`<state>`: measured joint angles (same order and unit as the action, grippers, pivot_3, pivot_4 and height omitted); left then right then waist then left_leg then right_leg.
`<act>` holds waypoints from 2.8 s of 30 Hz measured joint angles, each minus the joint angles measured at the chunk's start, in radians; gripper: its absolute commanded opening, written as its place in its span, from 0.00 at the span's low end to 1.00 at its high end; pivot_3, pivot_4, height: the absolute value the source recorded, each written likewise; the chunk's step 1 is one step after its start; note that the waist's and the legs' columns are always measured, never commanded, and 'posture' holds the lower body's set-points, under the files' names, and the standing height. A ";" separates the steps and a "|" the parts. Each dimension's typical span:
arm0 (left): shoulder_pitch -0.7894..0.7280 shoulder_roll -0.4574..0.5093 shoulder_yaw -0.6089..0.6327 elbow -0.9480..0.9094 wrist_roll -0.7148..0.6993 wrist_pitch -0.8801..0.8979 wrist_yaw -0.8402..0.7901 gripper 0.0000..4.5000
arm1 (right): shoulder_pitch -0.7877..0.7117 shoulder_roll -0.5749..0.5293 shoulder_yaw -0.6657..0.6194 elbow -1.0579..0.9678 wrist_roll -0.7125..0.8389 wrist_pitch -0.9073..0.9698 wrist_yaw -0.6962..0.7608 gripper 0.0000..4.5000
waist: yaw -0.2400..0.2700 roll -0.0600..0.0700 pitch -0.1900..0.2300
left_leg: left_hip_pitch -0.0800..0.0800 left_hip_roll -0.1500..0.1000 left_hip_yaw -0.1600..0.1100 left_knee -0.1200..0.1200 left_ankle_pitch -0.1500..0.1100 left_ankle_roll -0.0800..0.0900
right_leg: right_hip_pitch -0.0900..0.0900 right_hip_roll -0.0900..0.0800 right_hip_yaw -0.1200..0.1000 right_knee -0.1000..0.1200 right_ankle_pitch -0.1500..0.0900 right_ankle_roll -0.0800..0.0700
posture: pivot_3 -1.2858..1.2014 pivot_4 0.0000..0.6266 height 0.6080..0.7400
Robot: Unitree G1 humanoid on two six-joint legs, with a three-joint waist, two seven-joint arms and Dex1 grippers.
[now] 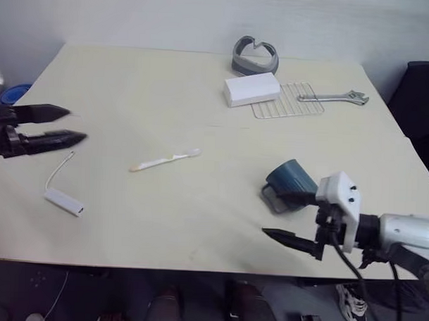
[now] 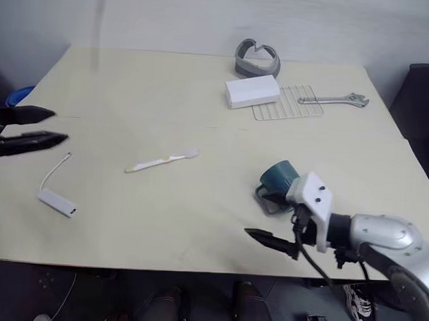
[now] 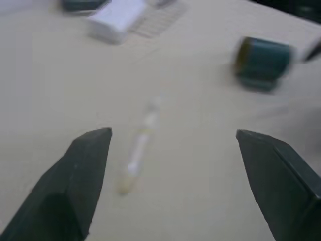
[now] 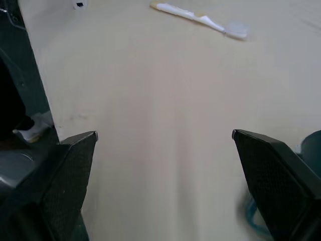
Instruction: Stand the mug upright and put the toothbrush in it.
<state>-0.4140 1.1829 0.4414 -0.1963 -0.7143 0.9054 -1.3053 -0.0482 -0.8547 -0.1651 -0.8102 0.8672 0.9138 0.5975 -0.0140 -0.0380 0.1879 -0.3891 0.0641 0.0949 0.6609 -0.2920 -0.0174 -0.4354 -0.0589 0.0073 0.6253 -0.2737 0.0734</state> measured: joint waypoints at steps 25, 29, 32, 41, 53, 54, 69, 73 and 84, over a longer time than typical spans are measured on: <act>-0.255 -0.202 -0.583 0.044 0.249 -0.334 -0.121 0.94 | -0.291 0.308 0.356 0.286 -0.434 0.194 -0.504 0.64 | -0.014 0.001 0.000 | -0.009 -0.001 0.009 0.003 0.005 0.001 | -0.013 0.019 0.011 0.003 0.005 0.005 | 0.52 0.24 1.00; -0.266 -0.222 -0.583 0.043 0.249 -0.331 -0.111 0.94 | -0.285 0.316 0.356 0.295 -0.459 0.179 -0.481 0.44 | -0.014 0.001 0.000 | -0.009 -0.002 0.009 0.003 0.005 0.001 | -0.012 0.019 0.012 0.003 0.006 0.005 | 0.52 0.24 1.00; -0.266 -0.230 -0.583 0.043 0.249 -0.328 -0.099 0.94 | -0.282 0.316 0.357 0.297 -0.475 0.173 -0.456 0.22 | -0.014 0.001 0.000 | -0.009 -0.002 0.010 0.004 0.005 0.001 | -0.012 0.019 0.013 0.003 0.006 0.005 | 0.52 0.24 1.00; -0.236 -0.235 -0.563 0.037 0.243 -0.302 -0.043 0.94 | -0.313 0.372 0.276 0.369 -0.464 0.126 -0.344 0.02 | -0.017 0.001 0.000 | -0.007 -0.001 0.010 0.004 0.005 0.002 | -0.011 0.020 0.013 0.004 0.006 0.006 | 0.52 0.24 1.00; -0.121 -0.183 -0.347 0.019 0.168 -0.183 0.071 0.94 | -0.473 0.775 0.353 0.676 -0.433 -0.409 -0.071 0.02 | -0.026 0.001 0.000 | -0.003 0.001 0.011 0.003 0.005 0.001 | -0.011 0.022 0.014 0.011 0.005 0.004 | 0.52 0.24 1.00; -0.111 -0.174 -0.333 0.022 0.168 -0.178 0.073 0.94 | -0.475 0.810 0.352 0.730 -0.436 -0.448 -0.058 0.02 | -0.027 0.001 0.000 | -0.003 0.001 0.011 0.003 0.005 0.000 | -0.012 0.021 0.014 0.011 0.005 0.004 | 0.52 0.24 1.00; -0.164 -0.142 -0.344 0.027 0.166 -0.164 0.066 0.94 | -0.400 0.850 0.352 0.886 -0.388 -0.470 0.149 0.02 | -0.022 0.001 0.000 | 0.000 0.001 0.014 0.003 0.003 -0.003 | -0.011 0.019 0.013 0.014 0.004 0.002 | 0.52 0.24 1.00; -0.189 -0.145 -0.372 0.054 0.169 -0.170 0.055 0.94 | -0.355 0.784 0.351 0.820 -0.385 -0.422 0.142 0.26 | -0.021 0.001 0.000 | 0.000 0.001 0.014 0.003 0.004 -0.003 | -0.011 0.019 0.013 0.014 0.004 0.002 | 0.52 0.24 1.00; -0.265 -0.196 -0.459 0.122 0.204 -0.231 0.021 0.94 | -0.273 0.715 0.313 0.678 -0.393 -0.381 0.060 0.87 | -0.023 0.001 0.000 | 0.000 0.001 0.014 0.003 0.004 -0.003 | -0.011 0.020 0.014 0.014 0.004 0.002 | 0.52 0.24 1.00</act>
<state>-0.6787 0.9870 -0.0176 -0.0747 -0.5100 0.6744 -1.2847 -0.3215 -0.1396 0.1474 -0.1325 0.4743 0.5328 0.6578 -0.0371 -0.0371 0.1884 -0.3890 0.0647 0.1093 0.6639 -0.2884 -0.0209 -0.4468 -0.0390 0.0216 0.6391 -0.2699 0.0755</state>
